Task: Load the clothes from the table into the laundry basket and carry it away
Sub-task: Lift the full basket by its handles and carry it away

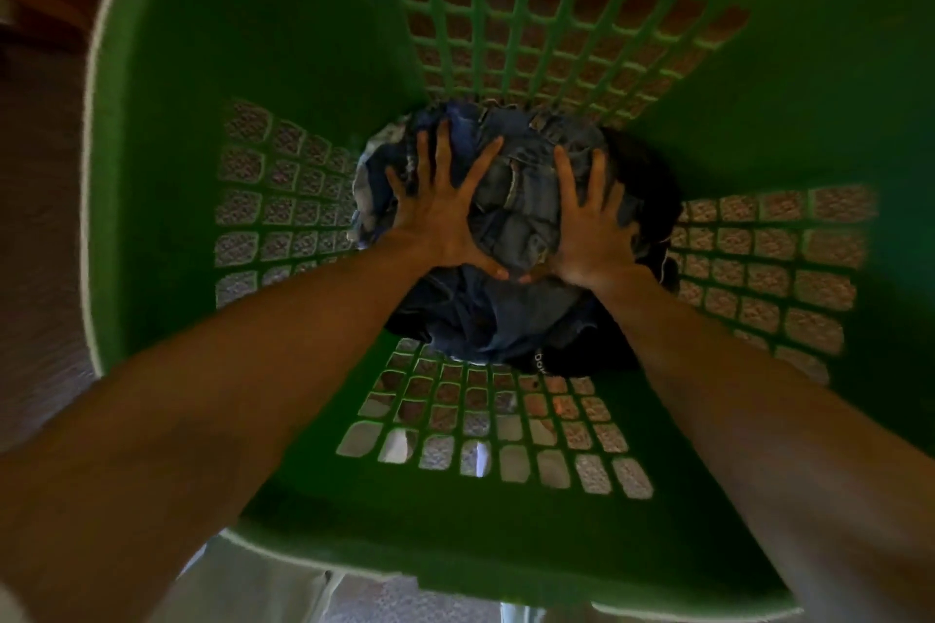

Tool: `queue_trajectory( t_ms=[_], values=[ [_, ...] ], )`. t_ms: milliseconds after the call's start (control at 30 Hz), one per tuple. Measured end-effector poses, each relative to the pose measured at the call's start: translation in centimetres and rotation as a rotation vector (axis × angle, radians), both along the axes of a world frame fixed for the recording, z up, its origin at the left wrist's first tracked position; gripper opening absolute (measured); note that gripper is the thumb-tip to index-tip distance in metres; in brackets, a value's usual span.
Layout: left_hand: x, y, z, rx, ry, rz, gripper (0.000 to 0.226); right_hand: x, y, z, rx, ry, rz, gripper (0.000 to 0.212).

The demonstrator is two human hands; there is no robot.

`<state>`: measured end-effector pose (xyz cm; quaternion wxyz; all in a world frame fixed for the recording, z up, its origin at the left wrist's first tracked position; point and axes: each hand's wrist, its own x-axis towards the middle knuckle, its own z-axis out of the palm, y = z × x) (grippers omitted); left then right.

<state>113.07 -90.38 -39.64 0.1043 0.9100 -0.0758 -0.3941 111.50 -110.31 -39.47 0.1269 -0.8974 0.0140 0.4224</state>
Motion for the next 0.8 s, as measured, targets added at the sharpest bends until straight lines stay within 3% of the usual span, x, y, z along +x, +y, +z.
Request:
queue_trajectory(
  t_ms=[133,233,300,367,433,500,567,600,667,733,800],
  values=[
    [-0.6,-0.8,4.2,0.029,0.097,0.044,0.155,-0.6,0.5,3.2,-0.014,0.057,-0.013,0.150],
    [0.1,0.6,10.6,-0.043,0.056,0.026,0.129,-0.3,-1.5,7.4,0.126,0.124,-0.063,0.138],
    [-0.8,1.9,15.6,-0.181,-0.227,0.070,0.091,-0.6,-3.5,11.8,0.243,0.032,-0.186,0.115],
    [-3.0,3.5,20.7,-0.196,-0.605,0.239,0.057,-2.5,-5.1,17.4,0.246,-0.230,-0.260,0.077],
    [-5.5,5.1,25.1,-0.061,-0.766,0.445,0.050,-5.5,-6.2,22.7,0.110,-0.566,-0.207,0.055],
    [-7.7,6.9,28.1,0.099,-0.697,0.626,0.063,-8.6,-7.5,26.4,0.000,-0.698,-0.185,0.061],
    [-9.2,8.4,29.2,0.167,-0.484,0.815,0.081,-10.5,-9.0,28.3,-0.041,-0.626,-0.312,0.080],
    [-9.8,8.6,29.7,0.125,-0.343,0.909,0.086,-11.0,-9.7,28.7,-0.002,-0.537,-0.451,0.085],
    [-10.6,8.4,30.5,-0.061,-0.105,1.099,0.089,-11.4,-9.8,30.1,0.175,-0.292,-0.823,0.076],
    [-10.6,8.3,32.0,-0.189,-0.045,1.218,0.080,-11.3,-9.1,31.7,0.320,-0.100,-1.102,0.061],
    [-10.1,8.3,33.6,-0.261,-0.071,1.284,0.064,-10.9,-8.4,33.0,0.353,-0.071,-1.208,0.054]
  ],
)
